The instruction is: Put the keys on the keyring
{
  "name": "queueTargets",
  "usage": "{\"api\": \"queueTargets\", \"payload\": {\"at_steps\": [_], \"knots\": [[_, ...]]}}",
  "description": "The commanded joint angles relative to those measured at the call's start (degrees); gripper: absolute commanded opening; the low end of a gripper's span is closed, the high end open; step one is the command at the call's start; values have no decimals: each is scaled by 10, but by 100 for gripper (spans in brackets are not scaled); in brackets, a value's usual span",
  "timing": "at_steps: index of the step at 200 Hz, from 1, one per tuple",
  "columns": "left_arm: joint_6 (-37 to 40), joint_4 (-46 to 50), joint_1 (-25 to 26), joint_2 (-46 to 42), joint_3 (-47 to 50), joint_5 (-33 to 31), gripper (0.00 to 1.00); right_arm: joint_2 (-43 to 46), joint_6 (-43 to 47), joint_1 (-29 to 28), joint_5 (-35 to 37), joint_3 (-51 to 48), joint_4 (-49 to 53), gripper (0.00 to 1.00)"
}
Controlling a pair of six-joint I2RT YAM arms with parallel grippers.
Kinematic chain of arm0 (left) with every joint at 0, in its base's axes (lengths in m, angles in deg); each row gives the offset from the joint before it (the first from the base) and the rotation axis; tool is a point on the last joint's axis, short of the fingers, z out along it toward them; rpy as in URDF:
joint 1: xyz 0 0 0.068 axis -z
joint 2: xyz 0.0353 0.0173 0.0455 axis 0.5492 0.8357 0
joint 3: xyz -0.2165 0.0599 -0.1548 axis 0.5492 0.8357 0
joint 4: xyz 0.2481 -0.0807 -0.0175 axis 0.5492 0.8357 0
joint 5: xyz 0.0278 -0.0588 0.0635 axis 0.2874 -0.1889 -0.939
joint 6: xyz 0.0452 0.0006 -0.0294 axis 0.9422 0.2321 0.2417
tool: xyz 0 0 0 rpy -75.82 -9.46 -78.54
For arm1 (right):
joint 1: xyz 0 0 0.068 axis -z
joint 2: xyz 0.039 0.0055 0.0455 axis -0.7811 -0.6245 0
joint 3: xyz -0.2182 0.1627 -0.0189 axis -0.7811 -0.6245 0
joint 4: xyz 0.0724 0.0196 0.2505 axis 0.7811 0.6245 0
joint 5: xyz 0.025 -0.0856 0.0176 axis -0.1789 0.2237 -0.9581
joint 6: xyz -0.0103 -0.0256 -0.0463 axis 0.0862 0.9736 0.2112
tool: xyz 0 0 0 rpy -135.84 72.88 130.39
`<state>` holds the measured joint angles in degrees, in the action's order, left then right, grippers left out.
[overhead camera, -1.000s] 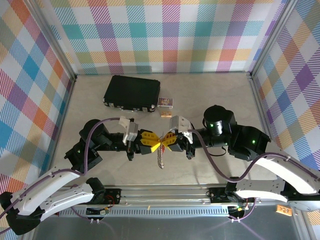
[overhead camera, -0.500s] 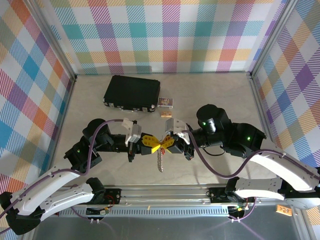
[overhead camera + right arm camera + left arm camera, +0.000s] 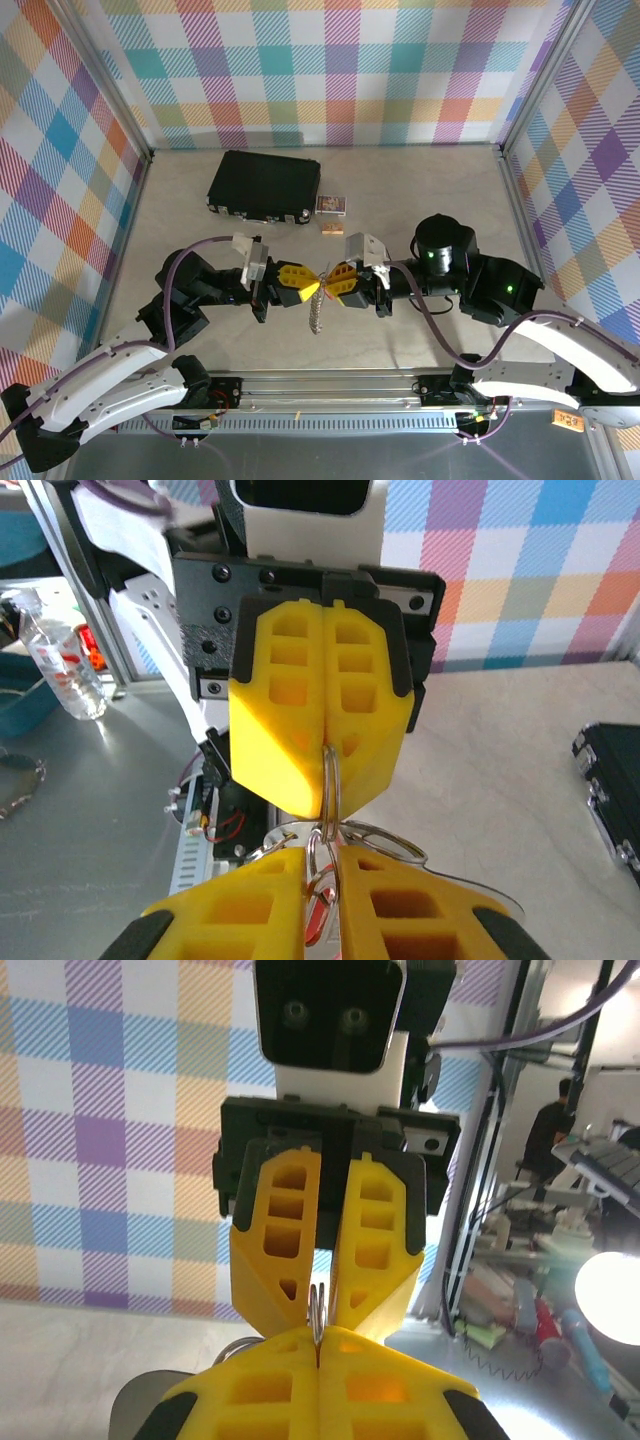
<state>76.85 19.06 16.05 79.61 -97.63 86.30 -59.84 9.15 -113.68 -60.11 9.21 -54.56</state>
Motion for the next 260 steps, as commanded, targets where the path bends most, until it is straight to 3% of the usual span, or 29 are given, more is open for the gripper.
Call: {"api": "queueTargets", "payload": {"at_steps": [1, 38, 90, 157, 260], "knots": [[-50, -125, 3, 0, 16, 6, 0, 6, -15, -3, -24, -11, -39, 14], [-87, -203, 3, 12, 40, 4, 0, 5, -16, -3, -20, -15, -38, 11], [-115, -256, 3, 27, 48, 12, 0, 14, -17, -3, -15, -21, -41, 14], [-91, -210, 3, 17, 41, 7, 0, 52, -21, -3, 9, -30, -59, 23], [-81, -191, 3, 14, 40, 7, 0, 33, -30, -3, 12, -32, -93, 28]]}}
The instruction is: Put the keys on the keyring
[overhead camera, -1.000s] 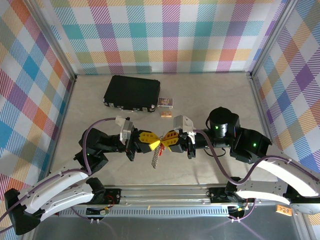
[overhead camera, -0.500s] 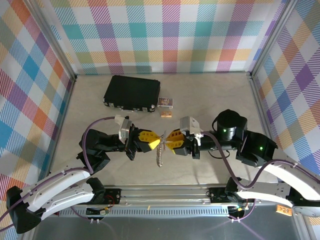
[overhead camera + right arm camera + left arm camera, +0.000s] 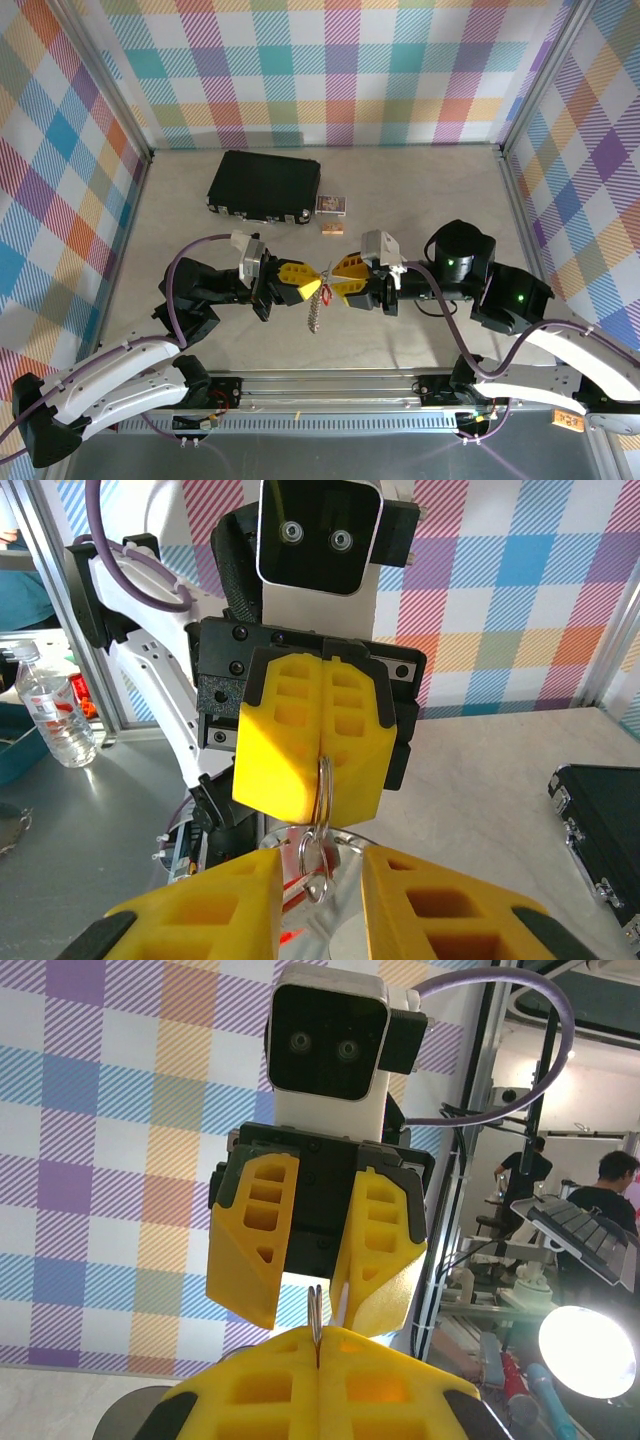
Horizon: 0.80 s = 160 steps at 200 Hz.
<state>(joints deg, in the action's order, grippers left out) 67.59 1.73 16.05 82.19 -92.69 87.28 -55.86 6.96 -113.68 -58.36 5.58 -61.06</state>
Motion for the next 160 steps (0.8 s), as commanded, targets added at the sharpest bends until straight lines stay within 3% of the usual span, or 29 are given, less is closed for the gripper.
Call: {"api": "queueTargets", "payload": {"at_steps": [1, 63, 100, 147, 160], "knots": [[13, -18, 3, -12, -10, -3, 0, -7, -8, -3, -7, 4, -29, 28], [22, -3, 3, -12, -12, -1, 0, -20, -10, -3, -14, 5, -39, 19], [26, 5, 3, -15, -12, 0, 0, -30, -8, -3, -20, 6, -37, 0], [71, 91, 3, -31, -35, -6, 0, -33, 2, -3, -8, 15, -19, 0], [113, 166, 3, -44, -57, -15, 10, -33, 8, -3, 0, 21, -5, 0]]}}
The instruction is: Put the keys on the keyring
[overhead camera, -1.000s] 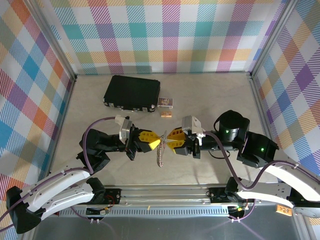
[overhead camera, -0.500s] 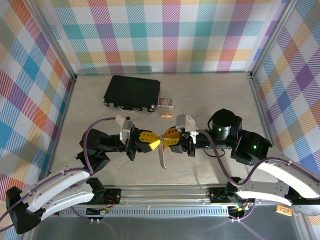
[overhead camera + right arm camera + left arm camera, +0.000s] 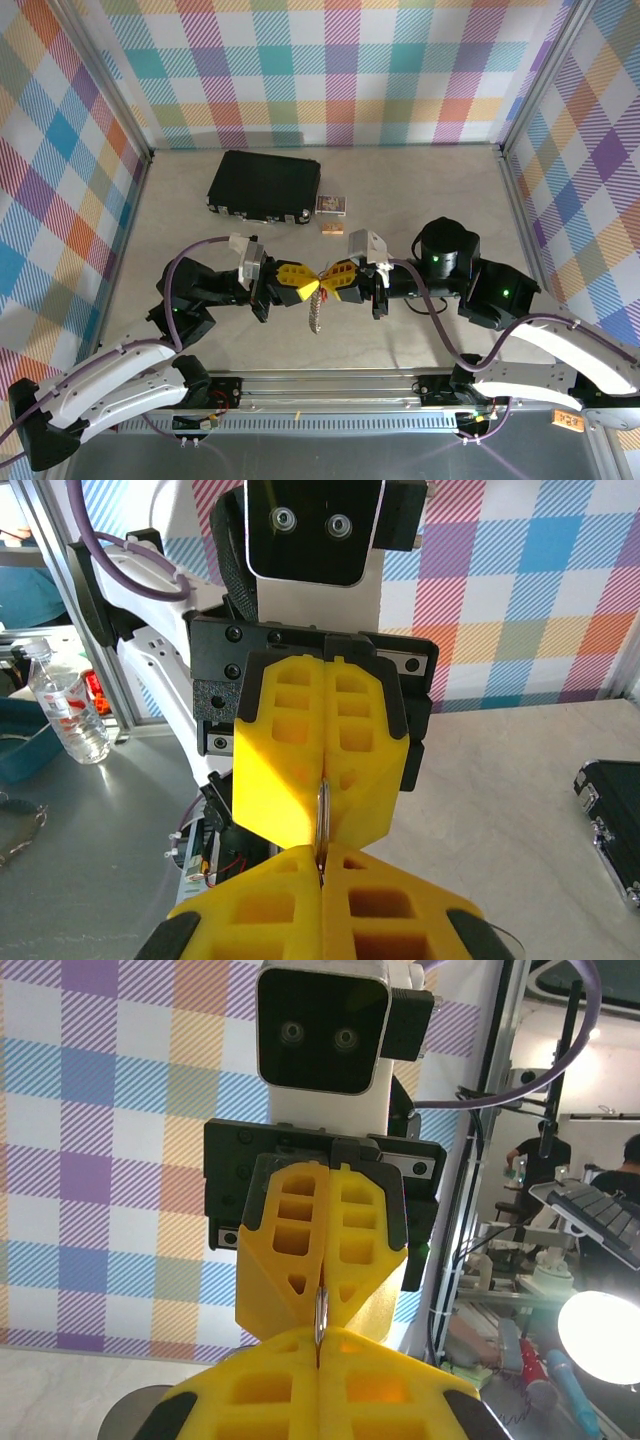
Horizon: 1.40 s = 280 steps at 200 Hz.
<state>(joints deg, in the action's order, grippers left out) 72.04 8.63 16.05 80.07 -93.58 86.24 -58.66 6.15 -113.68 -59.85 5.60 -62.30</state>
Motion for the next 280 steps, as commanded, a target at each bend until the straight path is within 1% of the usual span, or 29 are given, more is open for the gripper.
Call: {"api": "queueTargets", "payload": {"at_steps": [1, 15, 35, 57, 76, 108, 134, 151, 172, 203, 216, 232, 244, 280], "knots": [[73, 104, 3, -24, -49, -6, 11, -6, 16, -3, 15, 21, 9, 0], [124, 194, 3, -35, -75, -23, 17, -10, 22, -3, 21, 30, 31, 0], [171, 286, 3, -38, -107, -31, 18, -24, 31, -3, 16, 47, 68, 0], [206, 355, 3, -33, -133, -35, 16, -38, 40, -4, 9, 66, 99, 0], [224, 385, 3, -33, -143, -36, 17, -41, 43, -4, 6, 73, 105, 0], [235, 404, 3, -30, -150, -35, 20, -57, 47, -4, 1, 87, 121, 0], [236, 406, 3, -27, -148, -40, 20, -66, 48, -5, -3, 91, 126, 0], [235, 400, 3, -29, -143, -41, 17, -70, 48, -5, -5, 92, 128, 0], [232, 395, 3, -29, -141, -45, 10, -76, 51, -8, -8, 95, 137, 0], [234, 396, 3, -29, -141, -47, 9, -84, 56, -15, -16, 104, 146, 0], [236, 401, 3, -28, -142, -49, 12, -86, 58, -16, -16, 105, 148, 0], [240, 406, 3, -32, -142, -57, 20, -86, 60, -16, -13, 105, 150, 0], [241, 407, 3, -37, -141, -64, 24, -86, 60, -17, -10, 105, 152, 0], [245, 417, 3, -42, -140, -83, 25, -89, 62, -17, -5, 106, 158, 0]]}}
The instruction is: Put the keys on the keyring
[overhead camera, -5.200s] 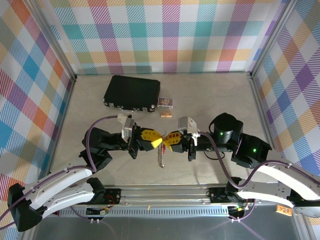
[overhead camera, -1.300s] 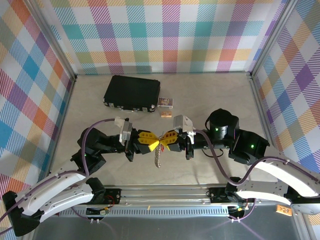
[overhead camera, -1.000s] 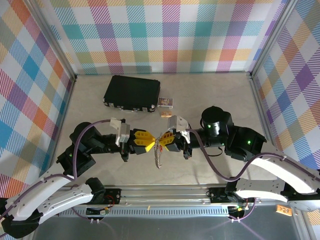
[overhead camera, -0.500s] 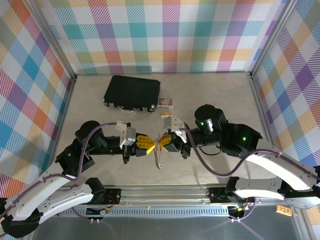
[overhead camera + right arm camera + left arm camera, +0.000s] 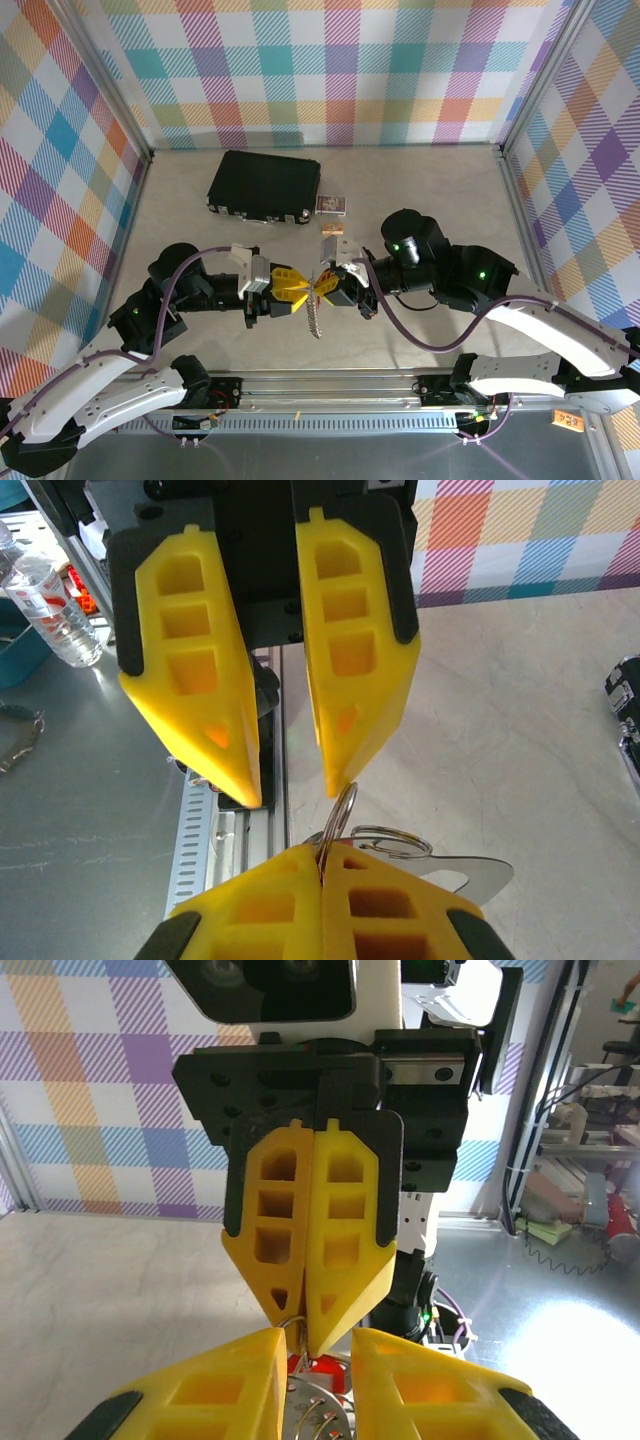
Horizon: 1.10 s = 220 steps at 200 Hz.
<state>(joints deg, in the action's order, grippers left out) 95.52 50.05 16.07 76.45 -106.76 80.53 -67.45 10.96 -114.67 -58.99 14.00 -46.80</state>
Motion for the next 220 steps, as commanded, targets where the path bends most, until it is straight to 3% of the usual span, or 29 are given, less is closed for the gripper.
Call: {"api": "queueTargets", "payload": {"at_steps": [1, 89, 111, 142, 201, 220], "knots": [[11, 3, 3, -5, -9, -26, 25, -1, 14, -7, -13, 22, 4, 0], [8, 0, 3, 11, -10, -14, 25, -3, 14, -9, -12, 28, 0, 0], [9, -1, 3, 9, -8, -13, 19, -3, 14, -9, -12, 30, -1, 0], [2, -13, 3, 5, -4, -6, 0, -5, 14, -9, -14, 30, -3, 0], [-54, -123, 3, -19, 29, 5, 0, 13, 4, -9, -13, 17, -29, 0], [-82, -183, 3, -21, 44, 14, 0, 34, -3, -9, -21, -1, -57, 7]]}}
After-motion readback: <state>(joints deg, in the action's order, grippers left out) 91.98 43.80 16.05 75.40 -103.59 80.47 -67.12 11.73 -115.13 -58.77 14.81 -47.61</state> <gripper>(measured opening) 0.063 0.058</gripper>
